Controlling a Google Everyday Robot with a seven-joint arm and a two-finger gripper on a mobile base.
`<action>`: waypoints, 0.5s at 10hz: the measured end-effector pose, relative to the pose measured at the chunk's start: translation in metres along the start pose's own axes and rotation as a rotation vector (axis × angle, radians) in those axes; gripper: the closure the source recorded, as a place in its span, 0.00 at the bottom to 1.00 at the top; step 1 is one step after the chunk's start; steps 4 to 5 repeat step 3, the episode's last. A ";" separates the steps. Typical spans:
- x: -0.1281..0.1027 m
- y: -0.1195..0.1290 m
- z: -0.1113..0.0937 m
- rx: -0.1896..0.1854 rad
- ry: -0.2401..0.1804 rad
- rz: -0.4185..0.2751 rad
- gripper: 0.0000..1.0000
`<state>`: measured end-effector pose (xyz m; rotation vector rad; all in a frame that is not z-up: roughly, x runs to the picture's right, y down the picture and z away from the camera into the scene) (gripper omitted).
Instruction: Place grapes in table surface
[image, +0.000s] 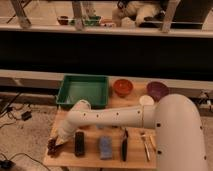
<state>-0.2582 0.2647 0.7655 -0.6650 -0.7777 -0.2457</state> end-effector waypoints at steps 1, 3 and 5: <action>0.000 0.000 0.000 0.000 0.000 0.000 0.90; 0.000 0.000 0.000 -0.001 -0.001 0.001 0.78; 0.000 0.000 0.000 -0.001 -0.001 0.001 0.78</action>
